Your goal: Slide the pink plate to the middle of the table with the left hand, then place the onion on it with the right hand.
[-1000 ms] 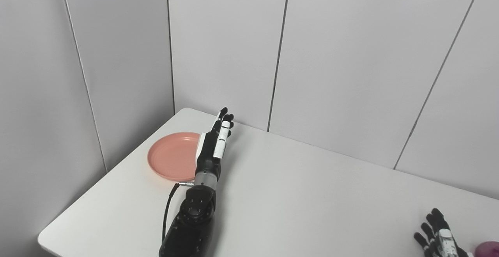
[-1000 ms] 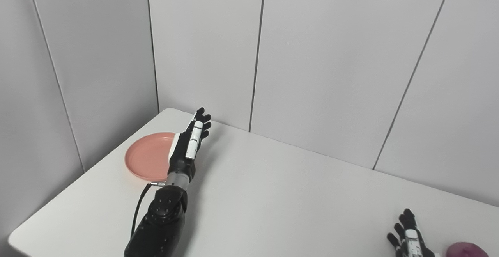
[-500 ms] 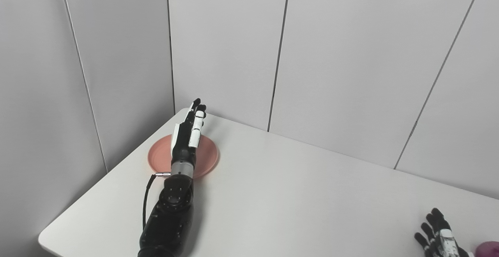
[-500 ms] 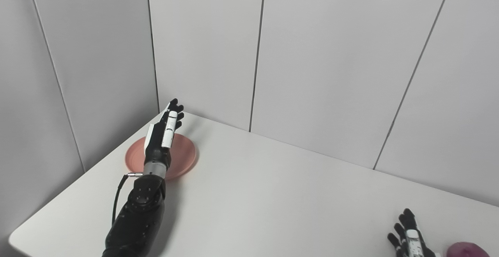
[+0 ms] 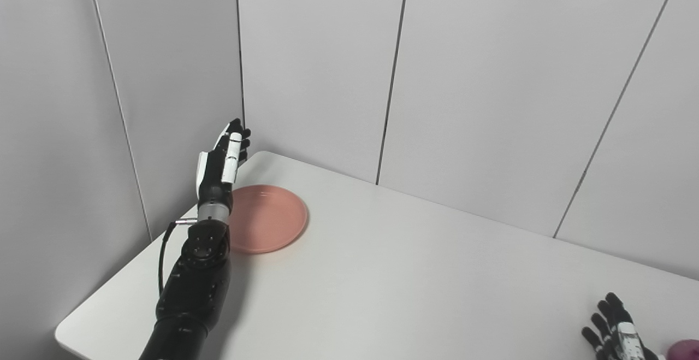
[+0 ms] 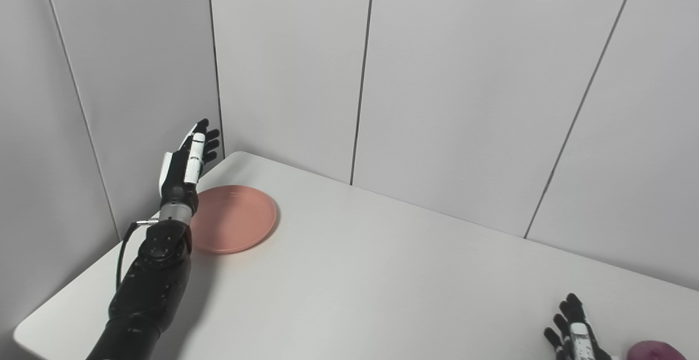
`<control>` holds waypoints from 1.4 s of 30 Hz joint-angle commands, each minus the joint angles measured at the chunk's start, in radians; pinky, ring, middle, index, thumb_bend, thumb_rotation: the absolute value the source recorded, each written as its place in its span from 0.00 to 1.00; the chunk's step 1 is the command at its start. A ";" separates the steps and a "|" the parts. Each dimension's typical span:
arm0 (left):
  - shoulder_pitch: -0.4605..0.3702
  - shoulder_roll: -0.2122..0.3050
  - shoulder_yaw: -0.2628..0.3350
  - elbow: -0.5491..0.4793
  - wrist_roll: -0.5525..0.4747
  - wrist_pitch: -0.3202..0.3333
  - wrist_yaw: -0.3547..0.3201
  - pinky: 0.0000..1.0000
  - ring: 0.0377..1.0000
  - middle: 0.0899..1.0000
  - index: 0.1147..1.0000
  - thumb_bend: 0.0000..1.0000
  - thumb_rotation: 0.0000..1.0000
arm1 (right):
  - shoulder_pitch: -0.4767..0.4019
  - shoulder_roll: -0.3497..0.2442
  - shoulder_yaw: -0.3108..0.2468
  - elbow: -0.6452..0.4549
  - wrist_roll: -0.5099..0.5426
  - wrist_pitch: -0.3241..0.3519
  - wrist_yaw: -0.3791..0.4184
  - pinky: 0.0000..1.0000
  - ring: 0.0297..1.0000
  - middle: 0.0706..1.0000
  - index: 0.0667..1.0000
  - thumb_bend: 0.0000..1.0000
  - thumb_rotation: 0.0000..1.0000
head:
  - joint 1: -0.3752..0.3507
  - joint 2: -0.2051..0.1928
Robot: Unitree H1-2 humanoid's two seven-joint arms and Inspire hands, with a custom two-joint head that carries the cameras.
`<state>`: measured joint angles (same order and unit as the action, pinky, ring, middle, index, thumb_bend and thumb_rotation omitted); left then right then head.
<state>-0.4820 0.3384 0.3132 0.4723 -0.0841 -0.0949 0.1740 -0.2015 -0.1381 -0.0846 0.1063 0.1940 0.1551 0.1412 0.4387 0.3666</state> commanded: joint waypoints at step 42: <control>-0.056 0.157 0.018 0.295 -0.084 -0.118 -0.154 0.79 0.82 0.80 0.82 0.61 1.00 | -0.022 -0.018 -0.008 -0.009 0.019 -0.011 0.011 0.99 0.97 0.96 0.96 0.45 0.81 | 0.002 0.011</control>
<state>-0.4811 0.4712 0.3346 0.7721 -0.1650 -0.1582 0.0317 -0.2044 -0.1443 -0.0907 0.1164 0.2134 0.1550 0.1433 0.4418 0.3773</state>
